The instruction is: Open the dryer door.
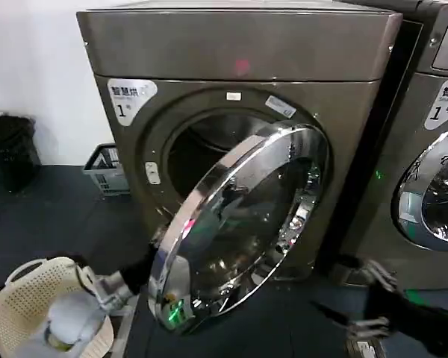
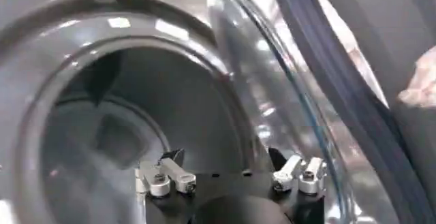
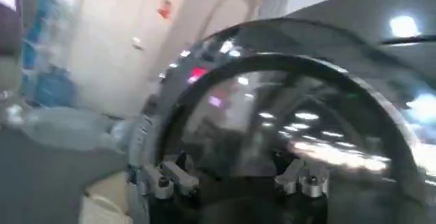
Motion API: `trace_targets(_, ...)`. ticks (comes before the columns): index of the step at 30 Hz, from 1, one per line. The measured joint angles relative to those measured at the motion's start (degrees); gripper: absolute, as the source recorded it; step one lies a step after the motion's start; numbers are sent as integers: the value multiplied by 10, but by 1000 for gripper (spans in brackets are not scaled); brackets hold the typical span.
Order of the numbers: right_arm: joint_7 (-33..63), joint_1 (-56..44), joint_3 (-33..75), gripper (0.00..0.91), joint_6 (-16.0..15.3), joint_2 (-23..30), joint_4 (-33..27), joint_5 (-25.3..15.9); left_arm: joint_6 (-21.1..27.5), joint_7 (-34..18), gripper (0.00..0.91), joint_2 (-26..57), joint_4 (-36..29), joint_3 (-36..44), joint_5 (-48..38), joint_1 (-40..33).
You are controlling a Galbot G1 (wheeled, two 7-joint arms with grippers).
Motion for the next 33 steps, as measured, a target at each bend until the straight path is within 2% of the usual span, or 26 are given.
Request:
trace_targets(5,79,-26,74,907,42,88,-12,-38,0,-1,907,-15,9,49,2,-28)
trace_targets(8,133,-29,114,907,50,143,-26,-73,1,-1,907,-21,15,78,2,-47)
trace_targets(11,194,-26,151,907,50,190,-41,-101,1,-1,907,-29,23,109,1,-69)
trace_targets(15,276,-21,199,907,36,240,-58,-111,1,-5,907,-40,38,151,1,-100)
trace_targets(22,415,-21,281,907,18,309,-84,-156,5,-14,907,-69,63,222,8,-152)
trace_targets(27,536,-16,322,907,-23,340,-101,-210,17,-19,907,-101,84,263,13,-186)
trace_targets(33,658,6,383,907,-124,363,-123,-271,20,-25,907,-134,108,300,15,-218)
